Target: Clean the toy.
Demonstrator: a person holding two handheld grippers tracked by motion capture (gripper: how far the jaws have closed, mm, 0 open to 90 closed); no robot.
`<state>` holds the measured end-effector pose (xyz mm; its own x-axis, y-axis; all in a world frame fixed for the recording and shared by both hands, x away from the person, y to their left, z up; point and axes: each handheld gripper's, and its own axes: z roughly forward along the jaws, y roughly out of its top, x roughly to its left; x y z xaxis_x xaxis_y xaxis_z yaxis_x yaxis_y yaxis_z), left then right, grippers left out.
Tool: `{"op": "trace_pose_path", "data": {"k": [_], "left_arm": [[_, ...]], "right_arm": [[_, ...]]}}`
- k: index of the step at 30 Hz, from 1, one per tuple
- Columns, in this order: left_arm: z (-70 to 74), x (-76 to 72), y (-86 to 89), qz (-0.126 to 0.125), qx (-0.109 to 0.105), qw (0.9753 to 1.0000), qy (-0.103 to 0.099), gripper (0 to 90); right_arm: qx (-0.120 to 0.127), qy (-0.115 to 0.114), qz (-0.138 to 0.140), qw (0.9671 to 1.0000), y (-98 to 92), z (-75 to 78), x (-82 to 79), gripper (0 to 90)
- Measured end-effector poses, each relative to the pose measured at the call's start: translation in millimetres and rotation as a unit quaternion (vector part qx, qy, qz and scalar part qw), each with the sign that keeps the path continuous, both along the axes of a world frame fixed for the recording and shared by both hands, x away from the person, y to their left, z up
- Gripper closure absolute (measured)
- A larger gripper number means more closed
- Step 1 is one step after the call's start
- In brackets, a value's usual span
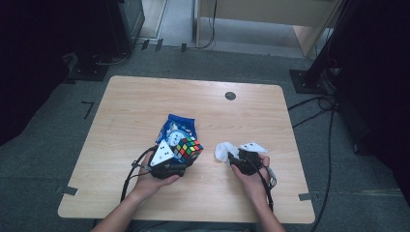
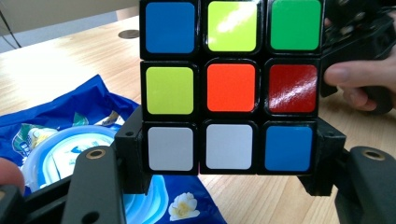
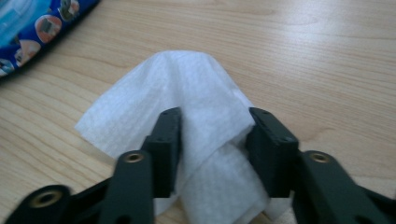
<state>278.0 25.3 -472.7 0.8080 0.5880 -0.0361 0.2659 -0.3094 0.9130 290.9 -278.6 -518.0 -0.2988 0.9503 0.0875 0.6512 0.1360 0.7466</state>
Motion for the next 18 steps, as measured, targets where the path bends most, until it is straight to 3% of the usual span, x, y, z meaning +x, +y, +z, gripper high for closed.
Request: {"op": "trace_pose_path", "data": {"k": [2,4,6,8,11,14,17,18], "left_arm": [[0.1,-0.1,0.0,-0.003,-0.003,1.0000,0.002,34.2],[-0.2,-0.4,-0.3,-0.004,-0.003,1.0000,0.002,34.2],[-0.5,-0.7,-0.9,-0.007,-0.004,1.0000,0.003,34.2],[-1.0,-1.7,-1.9,-0.011,-0.004,0.9999,0.001,34.2],[-2.6,-3.4,-4.5,-0.023,-0.002,0.9997,0.000,34.2],[-4.0,-7.3,-9.2,-0.041,0.001,0.9992,-0.003,34.2],[-3.9,-13.3,-15.2,-0.059,0.006,0.9982,-0.010,34.2],[-4.1,-15.1,-17.3,-0.062,0.009,0.9980,-0.011,34.2]], "right_arm": [[-0.020,-0.004,-0.002,0.9998,2.7,0.4,0.2,72.1],[-0.015,0.002,0.009,0.9998,4.2,1.7,0.7,85.3],[-0.009,-0.004,0.022,0.9997,6.4,4.6,-0.6,87.3],[0.024,-0.030,0.050,0.9980,10.9,14.8,-6.7,87.7],[0.053,-0.098,0.095,0.9892,24.6,43.6,-24.1,87.9],[0.091,-0.146,0.131,0.9763,38.2,69.0,-41.9,87.8],[0.124,-0.157,0.164,0.9660,49.5,78.0,-50.6,87.8],[0.133,-0.154,0.171,0.9640,51.8,78.2,-51.2,87.8]]}}
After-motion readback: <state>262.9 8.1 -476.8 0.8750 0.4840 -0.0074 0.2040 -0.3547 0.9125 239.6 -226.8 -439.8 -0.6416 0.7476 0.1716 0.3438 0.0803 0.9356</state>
